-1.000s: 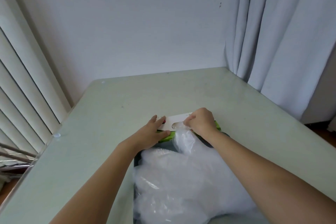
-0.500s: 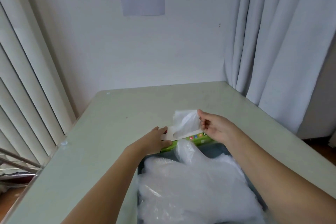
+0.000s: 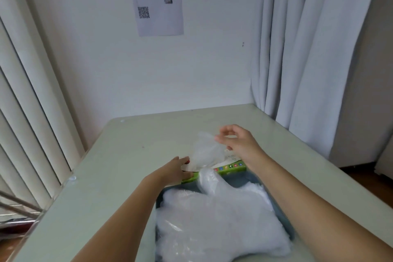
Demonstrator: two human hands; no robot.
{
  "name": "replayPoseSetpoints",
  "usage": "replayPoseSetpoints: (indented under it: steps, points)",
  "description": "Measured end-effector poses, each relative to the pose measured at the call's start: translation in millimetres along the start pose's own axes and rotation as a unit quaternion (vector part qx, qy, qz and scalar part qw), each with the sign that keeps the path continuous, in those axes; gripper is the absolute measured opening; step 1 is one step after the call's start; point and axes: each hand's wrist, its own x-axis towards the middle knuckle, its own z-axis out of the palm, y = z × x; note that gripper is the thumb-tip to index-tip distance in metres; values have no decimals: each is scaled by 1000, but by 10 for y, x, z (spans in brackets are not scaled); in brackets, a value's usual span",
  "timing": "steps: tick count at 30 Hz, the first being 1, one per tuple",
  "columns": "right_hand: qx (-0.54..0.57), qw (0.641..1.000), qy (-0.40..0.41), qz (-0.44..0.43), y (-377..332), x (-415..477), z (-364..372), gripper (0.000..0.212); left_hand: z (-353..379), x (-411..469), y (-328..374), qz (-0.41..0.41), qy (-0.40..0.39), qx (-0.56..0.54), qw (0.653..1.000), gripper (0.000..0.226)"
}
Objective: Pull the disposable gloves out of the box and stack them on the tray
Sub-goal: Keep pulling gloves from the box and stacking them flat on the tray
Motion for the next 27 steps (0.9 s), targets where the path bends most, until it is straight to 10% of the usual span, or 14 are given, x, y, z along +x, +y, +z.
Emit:
replayPoseSetpoints:
  steps: [3, 7, 14, 27]
  points:
    - [-197, 975, -1, -105, -22, -10, 131, 43, -7, -31, 24, 14, 12, -30, 999, 53]
    - [-278, 942, 2, -189, -22, 45, 270, 16, 18, -28, 36, 31, 82, -113, 990, 51]
    - [-182, 972, 41, -145, -69, 129, 180, 16, -81, -65, 234, 98, 103, -341, 929, 38]
    - [162, 987, -7, -15, -123, 75, -149, 13, 169, 111, 472, 7, 5, 61, 998, 52]
